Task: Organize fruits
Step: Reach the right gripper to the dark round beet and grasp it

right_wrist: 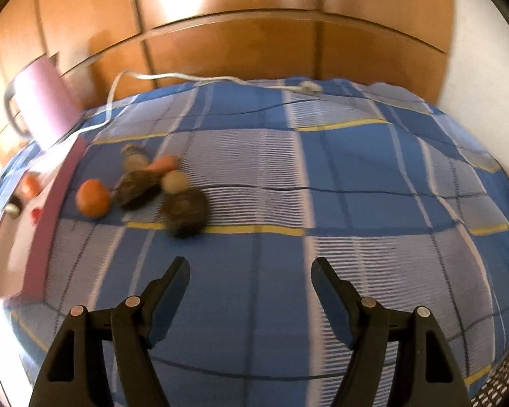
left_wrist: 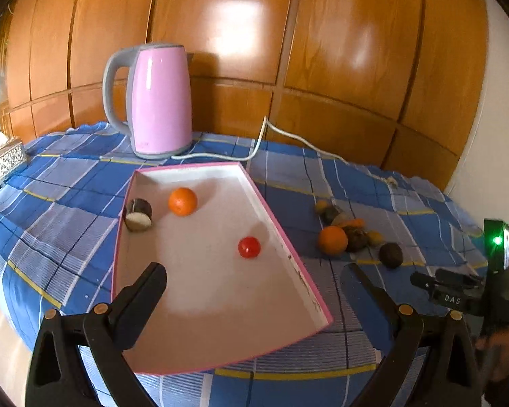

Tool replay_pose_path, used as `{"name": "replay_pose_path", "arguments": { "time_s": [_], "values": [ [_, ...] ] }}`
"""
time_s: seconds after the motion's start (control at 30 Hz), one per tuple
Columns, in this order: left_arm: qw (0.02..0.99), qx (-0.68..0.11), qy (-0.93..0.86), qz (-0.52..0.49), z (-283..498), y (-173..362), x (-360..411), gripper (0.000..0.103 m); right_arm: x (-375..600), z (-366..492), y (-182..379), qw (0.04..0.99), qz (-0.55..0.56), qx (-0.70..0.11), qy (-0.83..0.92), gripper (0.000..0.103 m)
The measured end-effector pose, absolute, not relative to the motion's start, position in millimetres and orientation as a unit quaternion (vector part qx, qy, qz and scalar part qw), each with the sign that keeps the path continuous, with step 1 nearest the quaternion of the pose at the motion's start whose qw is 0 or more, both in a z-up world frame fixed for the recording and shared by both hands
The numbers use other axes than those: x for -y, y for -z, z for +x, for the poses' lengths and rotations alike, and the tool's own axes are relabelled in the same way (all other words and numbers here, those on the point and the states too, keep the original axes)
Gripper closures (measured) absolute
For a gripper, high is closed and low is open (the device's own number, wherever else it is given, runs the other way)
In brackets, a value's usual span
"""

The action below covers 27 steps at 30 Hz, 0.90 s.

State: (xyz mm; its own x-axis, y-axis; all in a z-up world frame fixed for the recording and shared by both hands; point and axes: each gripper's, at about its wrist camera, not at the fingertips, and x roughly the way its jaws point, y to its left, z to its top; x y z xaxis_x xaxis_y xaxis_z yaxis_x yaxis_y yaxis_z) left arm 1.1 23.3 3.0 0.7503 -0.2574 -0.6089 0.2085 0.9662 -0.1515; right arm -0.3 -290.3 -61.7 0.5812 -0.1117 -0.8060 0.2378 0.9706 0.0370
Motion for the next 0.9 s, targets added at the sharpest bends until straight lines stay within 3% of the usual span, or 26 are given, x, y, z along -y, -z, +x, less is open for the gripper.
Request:
{"name": "replay_pose_path", "arguments": {
  "time_s": [0.57,0.7,0.73,0.8,0.9],
  "values": [
    [0.933,-0.35,0.082,-0.033,5.5,7.3,-27.7,0.0,257.5,52.1,64.9,0.879,0.006,-0.472,0.069,0.029],
    [0.931,-0.354,0.078,-0.039,6.7,9.3,-29.8,0.0,257.9,65.1,73.9,0.87,0.0,-0.487,0.073,0.039],
    [0.931,-0.355,0.077,-0.04,7.0,9.8,-30.2,0.0,258.3,66.6,75.7,0.869,0.001,-0.49,0.073,0.049],
    [0.93,-0.358,0.077,-0.041,7.2,10.7,-29.5,0.0,257.7,66.9,78.8,0.866,0.001,-0.495,0.067,0.059],
    [0.928,-0.364,0.074,-0.038,8.4,12.3,-27.8,0.0,251.3,62.2,77.6,0.87,-0.017,-0.487,0.068,0.061]
  ]
}}
